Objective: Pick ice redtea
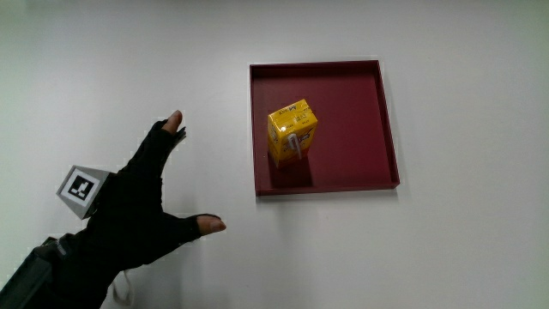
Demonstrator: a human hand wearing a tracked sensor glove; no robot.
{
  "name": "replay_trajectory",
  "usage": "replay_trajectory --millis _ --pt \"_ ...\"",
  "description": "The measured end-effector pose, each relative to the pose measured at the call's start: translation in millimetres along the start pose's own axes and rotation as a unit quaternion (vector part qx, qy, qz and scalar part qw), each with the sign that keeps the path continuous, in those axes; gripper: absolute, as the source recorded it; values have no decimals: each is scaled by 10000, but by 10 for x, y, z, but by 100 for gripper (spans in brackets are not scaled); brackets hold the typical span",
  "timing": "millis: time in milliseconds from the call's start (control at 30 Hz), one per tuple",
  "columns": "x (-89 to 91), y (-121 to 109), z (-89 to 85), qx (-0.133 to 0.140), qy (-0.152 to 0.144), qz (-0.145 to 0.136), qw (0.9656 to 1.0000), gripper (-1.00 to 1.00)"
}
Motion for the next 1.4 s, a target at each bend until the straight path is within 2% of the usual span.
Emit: replay_trajectory --millis 67,133,167,200,233,267,367,400,500,633,667,733,767,800,833,867,900,933,967,1067,1100,1133,1167,1400 --pt "-31 27 -10 5 83 84 9999 0" --pt "-53 72 -18 18 92 1 10000 0" --pt "-95 90 -11 19 210 47 9998 0" --pt "-89 121 -21 -4 134 -22 9999 0" --pt "-88 140 -32 32 37 121 9999 0" --pt "-107 165 -37 32 43 67 10000 0" --pt "-192 236 -43 63 121 203 9997 0" --pt "-224 264 -54 65 31 285 9996 0" --pt "-248 351 -95 103 50 488 9987 0" --pt "-279 480 -176 66 -132 611 9980 0" --pt "-335 505 -186 65 39 920 9957 0" --pt "-276 581 -251 57 -270 780 9966 0" --pt "-314 615 -267 40 -243 700 9972 0" --pt "-299 641 -291 40 -287 810 9963 0" --pt "-343 675 -309 -1 -323 722 9969 0" --pt "-351 700 -325 15 -253 896 9957 0" --pt "-303 733 -357 10 -451 794 9958 0" --pt "-323 760 -371 29 -402 894 9952 0" --pt "-348 795 -387 33 -350 880 9955 0" --pt "-372 886 -464 -25 -476 853 9952 0" --pt "-379 910 -487 -28 -415 981 9943 0" --pt "-390 946 -515 -62 -514 821 9953 0" --pt "-400 970 -534 -54 -465 917 9947 0" --pt "-492 1094 -679 -41 -630 806 9947 0"
